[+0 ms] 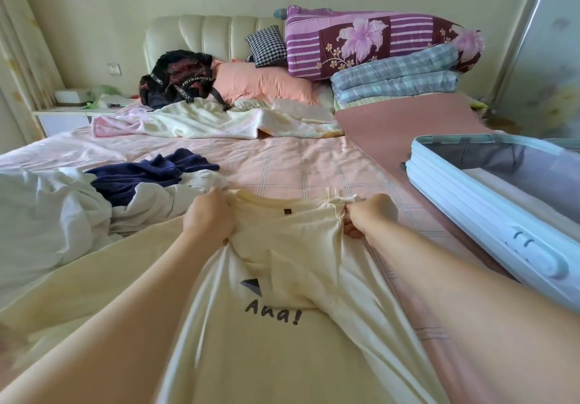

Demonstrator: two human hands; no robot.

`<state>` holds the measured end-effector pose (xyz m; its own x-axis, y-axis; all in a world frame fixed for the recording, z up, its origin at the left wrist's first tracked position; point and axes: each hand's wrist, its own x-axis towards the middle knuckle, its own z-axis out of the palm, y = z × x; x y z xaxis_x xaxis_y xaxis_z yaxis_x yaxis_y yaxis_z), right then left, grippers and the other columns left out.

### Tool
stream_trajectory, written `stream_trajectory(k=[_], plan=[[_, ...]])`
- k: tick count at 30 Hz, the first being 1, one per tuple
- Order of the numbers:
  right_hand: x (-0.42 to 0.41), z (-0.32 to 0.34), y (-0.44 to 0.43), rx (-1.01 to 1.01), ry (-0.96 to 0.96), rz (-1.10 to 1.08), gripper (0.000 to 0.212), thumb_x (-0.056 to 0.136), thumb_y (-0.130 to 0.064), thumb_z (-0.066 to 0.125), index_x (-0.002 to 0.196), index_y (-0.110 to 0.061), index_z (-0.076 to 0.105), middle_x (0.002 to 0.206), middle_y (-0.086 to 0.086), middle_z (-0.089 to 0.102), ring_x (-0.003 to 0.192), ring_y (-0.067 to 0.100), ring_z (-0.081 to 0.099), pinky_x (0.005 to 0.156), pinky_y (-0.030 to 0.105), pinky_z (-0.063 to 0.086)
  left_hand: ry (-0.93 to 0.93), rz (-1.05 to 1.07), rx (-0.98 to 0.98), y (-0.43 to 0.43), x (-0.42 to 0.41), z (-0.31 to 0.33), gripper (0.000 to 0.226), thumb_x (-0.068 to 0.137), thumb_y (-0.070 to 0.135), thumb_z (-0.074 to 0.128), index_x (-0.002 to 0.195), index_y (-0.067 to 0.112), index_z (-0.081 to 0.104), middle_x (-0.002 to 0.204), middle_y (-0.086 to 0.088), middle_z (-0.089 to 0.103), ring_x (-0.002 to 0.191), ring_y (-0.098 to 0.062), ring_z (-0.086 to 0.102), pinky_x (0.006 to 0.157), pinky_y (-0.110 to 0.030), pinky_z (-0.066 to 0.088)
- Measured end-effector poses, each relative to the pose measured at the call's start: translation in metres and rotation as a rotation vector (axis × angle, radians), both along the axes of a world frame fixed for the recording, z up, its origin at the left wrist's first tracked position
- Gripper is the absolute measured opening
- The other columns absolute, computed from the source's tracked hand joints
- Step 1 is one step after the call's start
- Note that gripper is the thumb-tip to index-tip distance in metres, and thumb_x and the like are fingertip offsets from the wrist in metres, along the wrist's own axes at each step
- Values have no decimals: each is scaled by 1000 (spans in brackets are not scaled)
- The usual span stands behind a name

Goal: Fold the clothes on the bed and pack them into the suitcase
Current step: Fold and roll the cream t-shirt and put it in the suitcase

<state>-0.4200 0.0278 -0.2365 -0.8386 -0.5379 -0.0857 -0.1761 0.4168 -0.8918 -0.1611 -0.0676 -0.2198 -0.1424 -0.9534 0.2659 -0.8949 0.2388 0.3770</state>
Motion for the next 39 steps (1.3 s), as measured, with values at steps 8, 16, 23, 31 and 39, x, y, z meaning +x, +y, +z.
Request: stream_trajectory(k=[8, 16, 23, 31, 39], plan=[[-1, 2, -22, 146, 360, 454, 90, 92, -44, 65, 158, -15, 11, 151, 6, 44, 130, 31, 50, 100, 35, 44, 177, -172, 329, -38, -31, -3, 56, 101, 32, 46, 150, 16, 23, 144, -18, 46, 126, -38, 49, 103, -44, 41], [0, -23, -14, 481, 714, 700, 77, 99, -65, 25, 160, -25, 5, 168, 7, 2, 155, 23, 5, 124, 45, 11, -21, -278, 198, -31, -30, -24, 55, 100, 34, 31, 154, 28, 24, 160, -5, 25, 147, -30, 19, 118, -49, 19], [35, 3, 51, 270, 718, 608, 61, 86, -65, 45, 133, -30, 58, 138, -2, 47, 134, 21, 39, 112, 38, 32, -335, -765, -174, 35, -52, -7, 38, 85, 39, 59, 123, 38, 57, 123, 13, 58, 118, -12, 50, 100, -31, 38], [54, -8, 101, 319, 724, 715, 53, 92, -53, 47, 141, -34, 53, 138, -4, 49, 135, 18, 38, 113, 32, 30, -232, -438, -81, 27, -34, -15, 33, 88, 2, 55, 105, 23, 74, 110, 1, 65, 104, -22, 61, 90, -33, 50], [61, 25, 164, 385, 539, 825, 55, 93, -49, 55, 146, -33, 50, 154, -10, 44, 140, 15, 42, 115, 29, 32, -299, -474, -82, 112, -34, 12, 63, 89, -1, 40, 144, 29, 45, 145, 0, 45, 136, -21, 37, 110, -36, 34]])
